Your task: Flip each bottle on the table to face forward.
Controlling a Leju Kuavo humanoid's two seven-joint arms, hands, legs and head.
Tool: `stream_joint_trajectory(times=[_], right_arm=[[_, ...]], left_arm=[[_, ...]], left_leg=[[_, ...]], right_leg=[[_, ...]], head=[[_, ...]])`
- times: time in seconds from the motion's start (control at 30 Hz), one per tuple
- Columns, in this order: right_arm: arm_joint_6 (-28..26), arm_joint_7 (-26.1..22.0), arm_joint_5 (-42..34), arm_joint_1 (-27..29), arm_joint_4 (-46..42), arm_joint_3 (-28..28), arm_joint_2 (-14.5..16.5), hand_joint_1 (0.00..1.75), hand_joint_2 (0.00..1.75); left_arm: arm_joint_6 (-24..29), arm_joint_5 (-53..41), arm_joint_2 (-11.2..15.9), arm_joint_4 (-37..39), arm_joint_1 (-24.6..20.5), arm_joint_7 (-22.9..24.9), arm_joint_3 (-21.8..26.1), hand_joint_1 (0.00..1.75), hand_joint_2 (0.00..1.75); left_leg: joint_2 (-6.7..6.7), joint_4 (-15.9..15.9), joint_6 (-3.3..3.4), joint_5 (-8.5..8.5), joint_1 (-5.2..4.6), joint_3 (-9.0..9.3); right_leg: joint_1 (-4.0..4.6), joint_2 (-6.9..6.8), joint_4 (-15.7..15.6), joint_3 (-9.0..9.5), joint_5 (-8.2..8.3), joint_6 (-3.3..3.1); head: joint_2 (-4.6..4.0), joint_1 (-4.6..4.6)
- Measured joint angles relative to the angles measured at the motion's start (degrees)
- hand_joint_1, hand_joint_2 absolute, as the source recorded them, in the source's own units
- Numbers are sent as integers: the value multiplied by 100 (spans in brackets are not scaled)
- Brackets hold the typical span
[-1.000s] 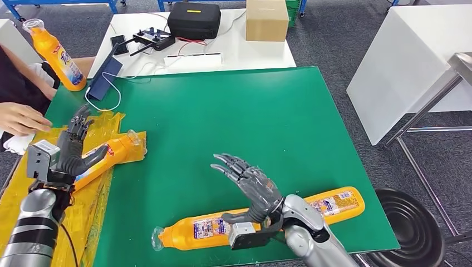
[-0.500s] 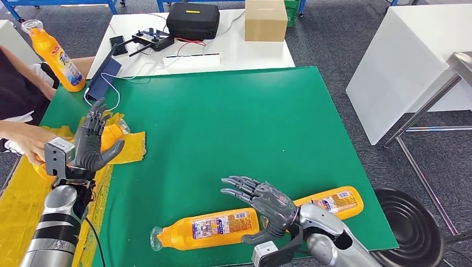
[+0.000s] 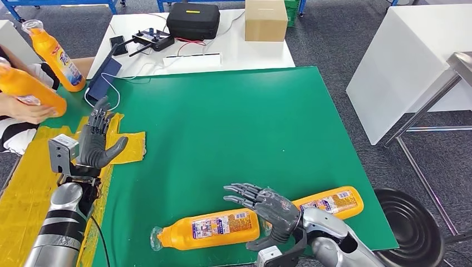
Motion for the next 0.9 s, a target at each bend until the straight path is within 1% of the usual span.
stream_joint_trajectory(times=[0.17, 0.33, 0.43, 0.57, 0.7, 0.8, 0.9], right_arm=[[31, 57, 16, -110, 54, 44, 4, 0, 175], [-39, 409, 322, -401, 300, 171, 101, 0, 175], [-142, 593, 496, -727, 595, 359, 281, 0, 175], [-179, 858, 655, -1208, 1040, 664, 654, 0, 175], [-205, 983, 700, -1501, 1411, 949, 960, 0, 175], [-170, 1000, 532, -1628, 1635, 1159, 1117, 0, 175], [61, 864, 53, -1725, 1789, 1335, 1205, 0, 175]], left_arm=[[4, 38, -39, 65, -42, -5, -31, 0, 175], [34, 70, -71, 102, -56, -11, -45, 0, 175], [25, 130, -100, 108, -54, -23, -47, 0, 175], [-177, 291, -151, 117, -45, -94, -57, 0, 175], [-292, 395, -179, 116, -20, -131, -64, 0, 175], [-310, 447, -186, 120, -22, -132, -63, 0, 175], [-335, 469, -196, 169, -68, -153, -66, 0, 175]], left_leg=[[-1, 0, 0, 0, 0, -1], [3, 0, 0, 0, 1, -2], [3, 0, -1, 1, 2, -1], [3, 0, -2, 2, 4, 0], [2, 0, -3, 3, 6, -1], [2, 0, -2, 2, 7, -2], [2, 0, -2, 2, 6, -3]], right_leg=[[0, -1, 0, 1, 0, 0], [0, 1, 2, 1, 0, 0], [0, 2, 2, 1, 1, 0], [3, 2, 4, 0, 1, 0], [7, 1, 5, 0, 0, 0], [7, 1, 5, -1, 0, 0], [6, 0, 5, -1, 0, 0]], head=[[-1, 0], [-1, 1], [-1, 1], [-1, 0], [-1, 0], [-1, 1], [-1, 2]])
